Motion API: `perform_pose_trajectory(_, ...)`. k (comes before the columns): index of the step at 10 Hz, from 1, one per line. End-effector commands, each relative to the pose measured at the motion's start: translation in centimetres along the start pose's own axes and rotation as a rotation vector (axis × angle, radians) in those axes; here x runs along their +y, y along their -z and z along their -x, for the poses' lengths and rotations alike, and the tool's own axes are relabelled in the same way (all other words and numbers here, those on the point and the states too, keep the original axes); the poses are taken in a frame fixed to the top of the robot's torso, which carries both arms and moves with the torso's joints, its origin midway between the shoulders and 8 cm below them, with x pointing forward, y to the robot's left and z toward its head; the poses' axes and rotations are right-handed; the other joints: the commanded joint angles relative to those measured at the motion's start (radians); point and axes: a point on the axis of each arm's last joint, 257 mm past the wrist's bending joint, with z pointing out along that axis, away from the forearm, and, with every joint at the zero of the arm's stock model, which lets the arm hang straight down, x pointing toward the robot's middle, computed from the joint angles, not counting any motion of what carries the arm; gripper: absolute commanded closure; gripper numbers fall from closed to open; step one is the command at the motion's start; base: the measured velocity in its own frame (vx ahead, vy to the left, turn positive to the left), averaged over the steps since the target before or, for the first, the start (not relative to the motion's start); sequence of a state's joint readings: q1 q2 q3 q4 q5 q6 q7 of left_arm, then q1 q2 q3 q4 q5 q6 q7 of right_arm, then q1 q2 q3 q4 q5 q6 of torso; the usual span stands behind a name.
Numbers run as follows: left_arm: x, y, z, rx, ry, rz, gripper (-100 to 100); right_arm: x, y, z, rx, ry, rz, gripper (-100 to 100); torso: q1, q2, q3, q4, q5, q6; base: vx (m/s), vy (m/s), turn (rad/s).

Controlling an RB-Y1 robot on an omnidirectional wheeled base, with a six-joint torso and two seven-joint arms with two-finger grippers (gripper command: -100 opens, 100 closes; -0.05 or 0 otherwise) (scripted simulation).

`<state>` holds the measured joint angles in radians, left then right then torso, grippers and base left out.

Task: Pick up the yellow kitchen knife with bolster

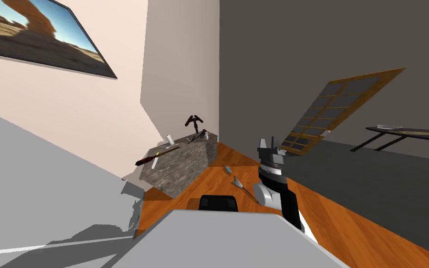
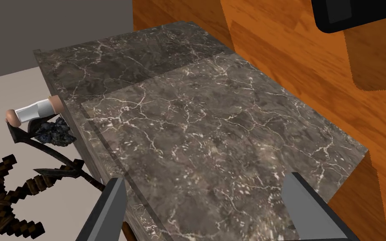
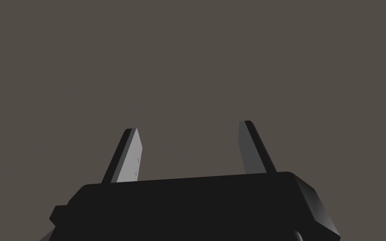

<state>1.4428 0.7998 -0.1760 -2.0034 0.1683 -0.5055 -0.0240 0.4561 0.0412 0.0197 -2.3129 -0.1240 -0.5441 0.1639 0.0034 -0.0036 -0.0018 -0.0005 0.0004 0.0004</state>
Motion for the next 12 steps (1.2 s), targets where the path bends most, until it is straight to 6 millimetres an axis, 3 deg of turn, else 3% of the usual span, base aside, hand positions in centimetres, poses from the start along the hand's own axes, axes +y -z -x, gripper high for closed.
perform_pose_trajectory(1,3.8,2.3,-0.5,0.033,0.027,0.114,-100,0.0,0.0,0.0,0.0,0.0,0.0,0,0.0,0.0,0.0,0.0,0.0,0.0,0.156,-0.002,-0.442)
perform_pose_trajectory(2,3.9,2.3,-0.5,0.041,0.021,0.116,-100,0.0,0.0,0.0,0.0,0.0,0.0,0,0.001,-0.003,-0.002,-0.001,0.0,0.0,0.133,0.007,-0.174)
perform_pose_trajectory(3,6.0,4.4,-0.7,0.058,0.037,0.187,-100,0.0,0.0,0.0,0.0,0.0,0.0,0,0.001,-0.003,-0.002,-0.001,0.0,-0.001,0.11,0.029,-0.272)
perform_pose_trajectory(4,6.0,4.4,-0.7,0.062,0.034,0.189,-100,0.0,0.0,0.0,0.0,0.0,0.0,0,0.002,-0.002,-0.002,-0.001,0.0,0.0,0.075,0.037,-0.16)
perform_pose_trajectory(6,9.8,8.3,-0.5,0.092,0.057,0.322,-100,0.0,0.0,0.0,0.0,0.0,0.0,0,0.002,-0.001,-0.001,0.0,0.001,0.0,0.131,0.054,-0.382)
perform_pose_trajectory(7,9.9,8.7,-0.6,0.098,0.056,0.33,-100,0.0,0.0,0.0,0.0,0.0,0.0,0,0.005,-0.004,-0.003,-0.001,0.001,0.0,0.121,0.074,-0.165)
perform_pose_trajectory(8,11.7,10.9,-0.4,0.112,0.064,0.399,-100,0.0,0.0,0.0,0.0,0.001,0.0,0,0.004,-0.003,-0.002,-0.001,0.001,-0.001,0.125,0.078,-0.248)
perform_pose_trajectory(9,11.7,10.9,-0.4,0.112,0.064,0.399,-100,0.0,0.0,0.0,0.0,0.0,0.0,0,0.005,-0.004,-0.002,-0.001,0.001,0.0,0.091,0.07,-0.161)
perform_pose_trajectory(11,14.6,15.1,0.5,0.133,0.074,0.527,-100,0.0,0.0,0.0,0.0,0.0,0.0,0,0.005,-0.002,-0.001,0.0,0.001,-0.001,0.138,0.127,-0.332)
perform_pose_trajectory(12,14.6,15.1,0.5,0.133,0.074,0.527,-100,0.0,0.0,0.0,0.0,0.001,0.0,0,0.01,-0.006,-0.003,-0.001,0.002,0.0,0.131,0.148,-0.185)
